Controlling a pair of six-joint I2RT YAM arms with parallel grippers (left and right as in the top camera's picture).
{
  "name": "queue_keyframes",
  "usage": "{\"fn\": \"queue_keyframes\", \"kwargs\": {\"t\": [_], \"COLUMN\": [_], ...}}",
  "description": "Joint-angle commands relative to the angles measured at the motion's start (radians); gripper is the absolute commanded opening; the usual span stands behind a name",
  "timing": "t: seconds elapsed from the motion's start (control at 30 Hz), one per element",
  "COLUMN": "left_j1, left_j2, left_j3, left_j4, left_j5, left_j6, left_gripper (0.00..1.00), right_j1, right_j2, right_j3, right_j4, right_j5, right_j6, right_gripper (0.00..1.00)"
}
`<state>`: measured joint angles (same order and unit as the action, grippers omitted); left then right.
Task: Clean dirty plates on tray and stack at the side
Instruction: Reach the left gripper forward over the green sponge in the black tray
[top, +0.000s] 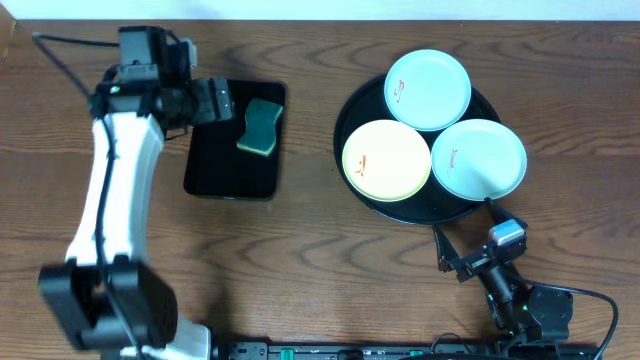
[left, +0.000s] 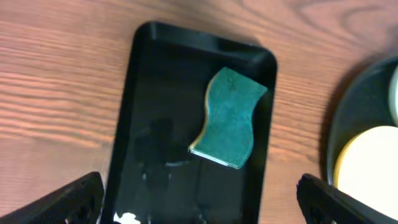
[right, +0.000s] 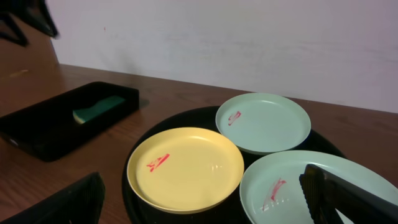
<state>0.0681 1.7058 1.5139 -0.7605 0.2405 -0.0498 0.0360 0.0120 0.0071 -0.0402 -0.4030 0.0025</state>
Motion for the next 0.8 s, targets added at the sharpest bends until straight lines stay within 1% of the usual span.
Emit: {"fn": "queue_keyframes", "kwargs": {"t": [0.0,0.1,0.17,0.23,0.37,0.47,0.5,0.67,0.77], "left_j1": [0.000,-0.005,-0.014,-0.023,-0.048,-0.067,-0.073,-0.092,-0.098], "left_j2": [0.076,0.127,0.164,0.198,0.251,0.270,0.275,0.309,0.337], "left_j3": [0.012,0.012,0.012,0.012,0.012,0.012,0.012,0.012,0.010], "left_j4": [0.029,0.060,0.072,0.074,0.079,0.097,0.105,0.134,0.139], "left_j5": [0.050,0.112,0.111,0.111,0.111,0.108,0.103,-0.014,-0.018], "left_j6": [0.044,0.111,0.133,0.151,0.155,0.187,0.200,0.203,0.203], "left_gripper": [0.96,0.94,0.91,0.91,0.86,0.86,0.86,0.86,0.86], "right_j1": [0.006,0.006,0.006,0.006,0.006,0.006,0.006,0.006,0.006], "right_j2": [-0.005,-0.005,-0.005,-0.005,-0.005,-0.005,-0.005,-0.005,-0.005], "right_j3": [-0.002,-0.002,-0.002,-0.002,-0.002,-0.002,-0.002,-0.002,-0.002], "right_j4": [-0.005,-0.005,-0.005,-0.005,-0.005,-0.005,-0.005,-0.005,-0.005], "right_j5": [0.003,0.003,0.003,0.003,0.003,0.003,0.003,0.003,0.003], "right_j6": [-0.011,-0.011,-0.011,-0.011,-0.011,-0.011,-0.011,-0.011,-0.011], "right_gripper": [0.99,0.99,0.99,0.99,0.99,0.99,0.99,0.99,0.99]}}
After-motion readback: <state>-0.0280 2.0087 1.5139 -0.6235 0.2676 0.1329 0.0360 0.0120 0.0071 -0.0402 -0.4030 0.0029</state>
